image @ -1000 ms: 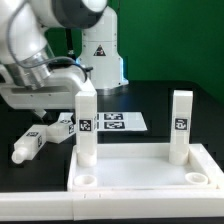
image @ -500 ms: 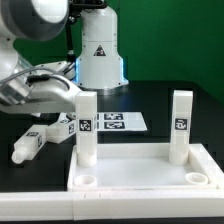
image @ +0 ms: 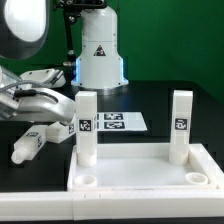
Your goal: Assemble desk
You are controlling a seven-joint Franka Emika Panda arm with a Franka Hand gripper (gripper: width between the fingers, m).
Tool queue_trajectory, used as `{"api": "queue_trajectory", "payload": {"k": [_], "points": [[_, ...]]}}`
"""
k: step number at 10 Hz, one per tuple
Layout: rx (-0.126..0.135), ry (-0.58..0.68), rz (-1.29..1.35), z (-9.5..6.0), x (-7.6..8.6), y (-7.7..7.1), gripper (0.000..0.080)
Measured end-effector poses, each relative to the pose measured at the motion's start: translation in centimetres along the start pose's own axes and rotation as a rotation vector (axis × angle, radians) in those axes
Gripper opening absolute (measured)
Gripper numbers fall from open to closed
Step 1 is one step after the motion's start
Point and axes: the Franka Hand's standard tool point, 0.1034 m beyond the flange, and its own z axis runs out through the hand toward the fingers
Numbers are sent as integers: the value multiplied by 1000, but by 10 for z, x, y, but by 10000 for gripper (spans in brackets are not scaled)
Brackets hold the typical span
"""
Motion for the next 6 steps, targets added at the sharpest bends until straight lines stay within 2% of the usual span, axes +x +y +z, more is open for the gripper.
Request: {"api": "queue_trajectory", "payload": {"k": [6], "points": [[-12,-41,69,22,3,-5,648]]}}
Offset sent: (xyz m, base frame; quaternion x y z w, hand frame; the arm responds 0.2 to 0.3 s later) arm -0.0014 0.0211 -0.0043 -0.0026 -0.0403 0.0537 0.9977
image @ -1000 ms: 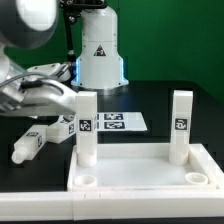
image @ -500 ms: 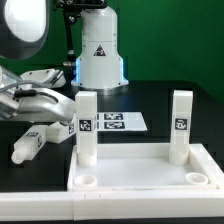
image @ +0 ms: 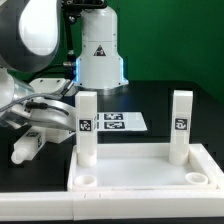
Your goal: Assemble desk
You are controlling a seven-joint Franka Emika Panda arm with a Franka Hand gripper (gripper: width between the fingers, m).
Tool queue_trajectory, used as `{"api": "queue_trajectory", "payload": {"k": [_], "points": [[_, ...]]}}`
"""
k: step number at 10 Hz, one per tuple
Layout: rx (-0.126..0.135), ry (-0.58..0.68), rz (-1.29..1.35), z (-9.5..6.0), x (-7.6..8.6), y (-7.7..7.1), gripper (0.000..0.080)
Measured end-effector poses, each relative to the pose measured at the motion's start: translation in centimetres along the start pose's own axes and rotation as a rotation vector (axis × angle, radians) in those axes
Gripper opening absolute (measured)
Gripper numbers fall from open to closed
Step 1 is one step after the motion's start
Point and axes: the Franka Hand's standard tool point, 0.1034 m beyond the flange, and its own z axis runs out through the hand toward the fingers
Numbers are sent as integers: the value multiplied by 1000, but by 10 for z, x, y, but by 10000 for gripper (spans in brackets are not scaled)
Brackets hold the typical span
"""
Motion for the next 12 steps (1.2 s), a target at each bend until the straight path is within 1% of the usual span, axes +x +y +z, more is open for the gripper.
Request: {"api": "queue_trajectory", "payload": {"k": [3,5,7,10,12], "points": [[1,-1,3,0,0,0,648],[7,-35,63,1,-1,6,648],[20,-58,85,-5,7,16,648],[20,-59,88,-6,7,16,648],[19,-73,130,-2,5,14,648]]}}
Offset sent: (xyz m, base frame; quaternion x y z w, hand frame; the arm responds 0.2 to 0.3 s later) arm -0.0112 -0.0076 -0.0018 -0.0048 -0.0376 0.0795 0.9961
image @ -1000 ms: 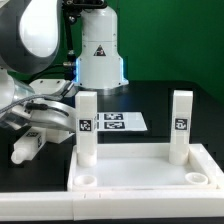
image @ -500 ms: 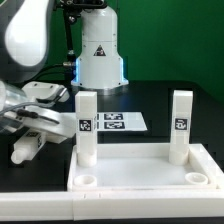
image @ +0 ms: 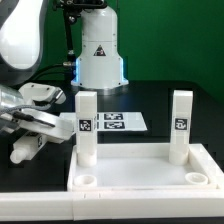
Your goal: Assemble desk
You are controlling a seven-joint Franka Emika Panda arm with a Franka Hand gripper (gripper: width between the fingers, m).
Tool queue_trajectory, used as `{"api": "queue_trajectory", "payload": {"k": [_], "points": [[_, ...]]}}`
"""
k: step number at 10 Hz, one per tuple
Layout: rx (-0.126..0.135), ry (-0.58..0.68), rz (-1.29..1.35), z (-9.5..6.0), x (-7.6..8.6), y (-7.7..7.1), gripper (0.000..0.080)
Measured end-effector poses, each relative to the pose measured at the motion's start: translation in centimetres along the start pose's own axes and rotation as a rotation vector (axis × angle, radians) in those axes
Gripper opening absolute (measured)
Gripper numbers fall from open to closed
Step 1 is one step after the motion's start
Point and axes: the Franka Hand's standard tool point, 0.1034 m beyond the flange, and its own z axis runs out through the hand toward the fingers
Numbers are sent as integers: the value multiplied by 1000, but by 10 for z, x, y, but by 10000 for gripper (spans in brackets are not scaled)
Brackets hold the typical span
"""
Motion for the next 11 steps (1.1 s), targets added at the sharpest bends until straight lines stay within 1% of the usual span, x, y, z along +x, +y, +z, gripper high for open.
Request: {"api": "queue_trajectory", "payload": {"k": [1,2,3,4,5,8,9,10,11], "points": [[5,-11,11,1,-1,1,648],[4,-10,11,1,-1,1,563],[4,-10,11,1,-1,1,426],[4,-11,11,1,-1,2,426],[4,-11,11,1,-1,2,284],[1,0,-26,-5,-5,-2,284],[9,1,-40,-12,-10,-2,284],[19,4,-43,-23,-16,-1,284],[27,15,-54,-35,-25,-5,284]]}}
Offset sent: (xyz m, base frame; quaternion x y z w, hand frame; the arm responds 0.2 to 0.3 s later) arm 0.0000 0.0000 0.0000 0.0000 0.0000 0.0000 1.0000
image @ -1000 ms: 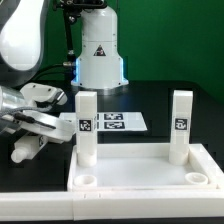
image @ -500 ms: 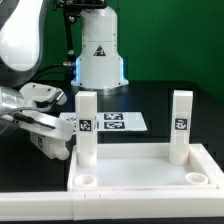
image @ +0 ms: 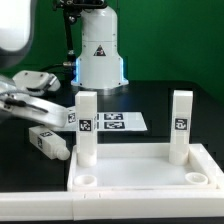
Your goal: Assemble desk
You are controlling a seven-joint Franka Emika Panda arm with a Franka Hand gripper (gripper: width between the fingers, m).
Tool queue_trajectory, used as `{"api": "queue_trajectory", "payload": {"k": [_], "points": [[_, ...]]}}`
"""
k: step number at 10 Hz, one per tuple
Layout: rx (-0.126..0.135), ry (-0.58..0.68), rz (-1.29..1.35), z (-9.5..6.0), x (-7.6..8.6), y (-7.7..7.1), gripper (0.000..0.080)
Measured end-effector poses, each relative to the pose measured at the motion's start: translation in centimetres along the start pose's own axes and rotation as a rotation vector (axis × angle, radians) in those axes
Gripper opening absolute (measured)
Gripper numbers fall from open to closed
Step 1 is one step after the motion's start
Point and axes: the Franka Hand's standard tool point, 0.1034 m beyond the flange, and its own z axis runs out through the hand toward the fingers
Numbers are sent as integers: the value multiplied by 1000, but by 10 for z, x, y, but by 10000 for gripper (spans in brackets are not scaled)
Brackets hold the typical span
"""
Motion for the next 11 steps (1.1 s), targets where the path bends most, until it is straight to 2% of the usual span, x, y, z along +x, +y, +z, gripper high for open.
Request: {"api": "queue_trajectory", "payload": {"k": [1,2,3,5,6,7,8,9,11], "points": [[9,-10,-16,-12,-14,-7,284],[13,10,-30,-25,-21,-14,284],[10,109,-39,-30,-11,-16,284],[13,261,-90,-32,-8,-12,285],[23,293,-117,-51,-18,-16,285],[22,375,-177,-77,-26,-27,285],[0,436,-232,-98,-36,-43,285],[-8,498,-259,-105,-37,-57,285],[-2,674,-256,-107,-32,-55,285]]}}
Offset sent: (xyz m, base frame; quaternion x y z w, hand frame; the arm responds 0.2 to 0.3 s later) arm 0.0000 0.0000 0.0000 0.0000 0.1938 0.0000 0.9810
